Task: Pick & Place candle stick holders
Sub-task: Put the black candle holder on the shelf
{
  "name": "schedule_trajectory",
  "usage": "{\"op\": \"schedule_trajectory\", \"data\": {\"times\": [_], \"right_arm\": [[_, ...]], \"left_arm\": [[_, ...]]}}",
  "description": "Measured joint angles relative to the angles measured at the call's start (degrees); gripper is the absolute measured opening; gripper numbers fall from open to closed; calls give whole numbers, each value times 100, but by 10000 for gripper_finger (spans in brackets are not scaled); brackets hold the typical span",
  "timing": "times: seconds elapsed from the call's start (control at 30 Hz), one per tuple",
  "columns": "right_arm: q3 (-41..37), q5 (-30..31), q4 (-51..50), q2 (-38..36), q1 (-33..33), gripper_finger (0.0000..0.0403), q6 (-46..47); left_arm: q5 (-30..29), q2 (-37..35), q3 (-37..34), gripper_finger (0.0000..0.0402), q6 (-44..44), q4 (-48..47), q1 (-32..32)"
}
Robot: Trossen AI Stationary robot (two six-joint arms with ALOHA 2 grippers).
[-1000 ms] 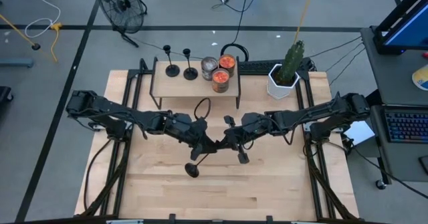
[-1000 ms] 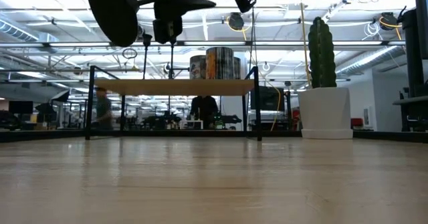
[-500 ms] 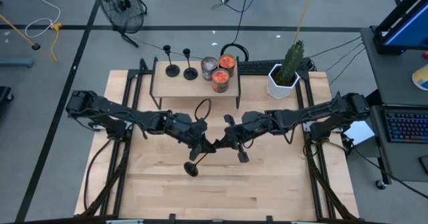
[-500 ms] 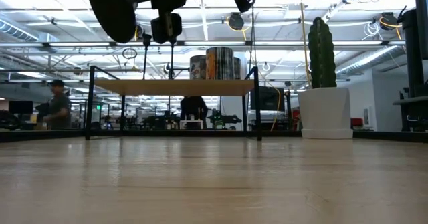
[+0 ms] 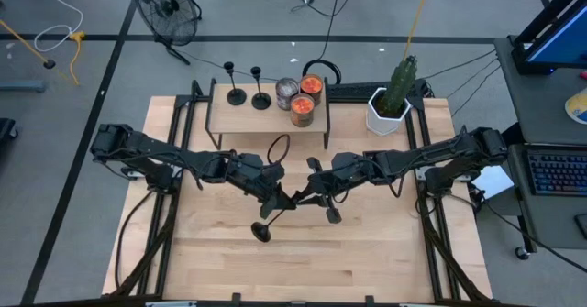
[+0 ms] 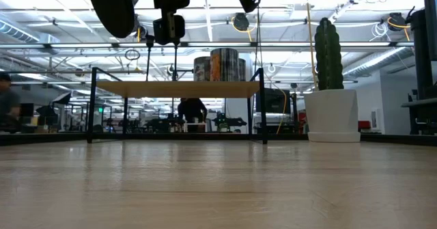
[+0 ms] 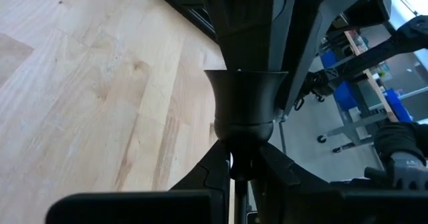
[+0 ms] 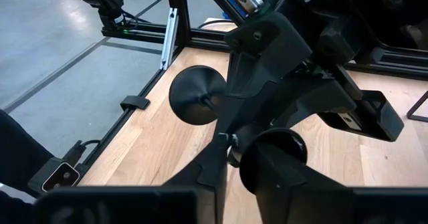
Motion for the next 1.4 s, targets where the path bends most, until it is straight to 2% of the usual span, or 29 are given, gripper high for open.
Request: {"op": "schedule_trajectory", "data": {"times": [0.43, 0.57, 0.87, 1.07, 1.2, 1.4], "right_arm": [[4, 122, -211, 0, 9, 162, 218], [4, 133, -333, 0, 9, 186, 249], [8, 173, -603, -228, -18, 190, 250], [7, 904, -1542, -640, -48, 186, 179], [7, 1313, -2231, -975, -59, 185, 236], [-44, 1370, -2797, -1387, -59, 176, 407]], "left_arm": [[-100, 0, 0, 35, -38, -114, 10], [-86, 0, 0, 35, -57, -231, 2], [-52, 0, 0, 35, -102, -672, -6], [-61, -67, 0, 35, -127, -722, -6], [-477, -272, -9, 35, -19, -859, -31], [-1778, -836, -1, 35, 324, -1022, -45]]}}
